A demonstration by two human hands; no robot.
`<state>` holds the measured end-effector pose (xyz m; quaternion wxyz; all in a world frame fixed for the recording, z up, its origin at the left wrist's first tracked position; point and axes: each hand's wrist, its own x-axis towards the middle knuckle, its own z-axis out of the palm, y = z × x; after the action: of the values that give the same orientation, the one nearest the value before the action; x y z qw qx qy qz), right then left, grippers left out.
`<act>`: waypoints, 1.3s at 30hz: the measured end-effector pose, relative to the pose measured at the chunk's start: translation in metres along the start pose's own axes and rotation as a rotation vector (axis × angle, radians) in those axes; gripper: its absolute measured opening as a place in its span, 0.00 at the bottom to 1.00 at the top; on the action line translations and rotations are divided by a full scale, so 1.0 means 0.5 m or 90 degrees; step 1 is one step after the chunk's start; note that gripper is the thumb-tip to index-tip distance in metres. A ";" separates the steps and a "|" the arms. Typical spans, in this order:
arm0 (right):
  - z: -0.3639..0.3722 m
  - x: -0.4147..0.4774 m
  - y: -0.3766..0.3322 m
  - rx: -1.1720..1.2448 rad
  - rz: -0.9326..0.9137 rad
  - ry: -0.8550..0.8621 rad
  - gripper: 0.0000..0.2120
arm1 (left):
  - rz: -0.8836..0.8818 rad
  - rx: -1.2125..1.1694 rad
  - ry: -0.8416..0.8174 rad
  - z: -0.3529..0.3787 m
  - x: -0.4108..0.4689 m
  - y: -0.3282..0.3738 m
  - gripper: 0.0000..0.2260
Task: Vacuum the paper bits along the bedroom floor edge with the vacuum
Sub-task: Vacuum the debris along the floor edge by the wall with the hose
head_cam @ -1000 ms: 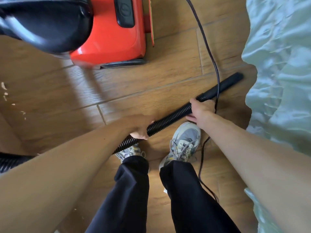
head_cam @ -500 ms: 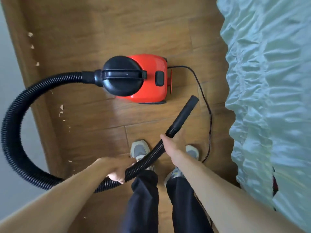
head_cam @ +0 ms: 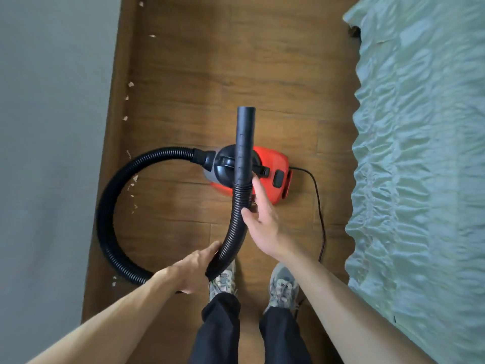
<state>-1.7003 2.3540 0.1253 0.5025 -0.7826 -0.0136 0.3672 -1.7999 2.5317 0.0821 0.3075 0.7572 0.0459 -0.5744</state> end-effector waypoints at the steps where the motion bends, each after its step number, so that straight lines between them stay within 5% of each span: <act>1: 0.011 0.009 -0.016 -0.027 -0.026 -0.016 0.34 | 0.013 -0.036 0.013 -0.002 -0.010 -0.006 0.38; 6: 0.072 0.044 -0.085 -0.078 -0.105 -0.083 0.35 | 0.084 -0.233 0.101 0.001 -0.057 -0.032 0.36; 15: 0.137 0.119 -0.116 -0.207 -0.192 -0.299 0.42 | 0.024 -0.499 0.327 0.102 -0.093 -0.040 0.21; 22: 0.164 0.154 -0.141 -0.324 -0.238 -0.418 0.37 | 0.014 -0.680 0.541 0.154 -0.096 0.062 0.37; 30: 0.275 0.196 -0.151 -0.363 -0.194 -0.509 0.32 | 0.028 -0.855 0.737 0.149 -0.103 0.069 0.44; 39: 0.350 0.206 -0.105 -0.364 -0.039 -0.535 0.31 | 0.071 -0.840 0.677 0.173 -0.101 0.011 0.37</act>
<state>-1.7098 2.5561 0.0701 0.2297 -0.6726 -0.3375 0.6172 -1.8876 2.4967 0.1167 0.6516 0.5931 0.4726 0.0184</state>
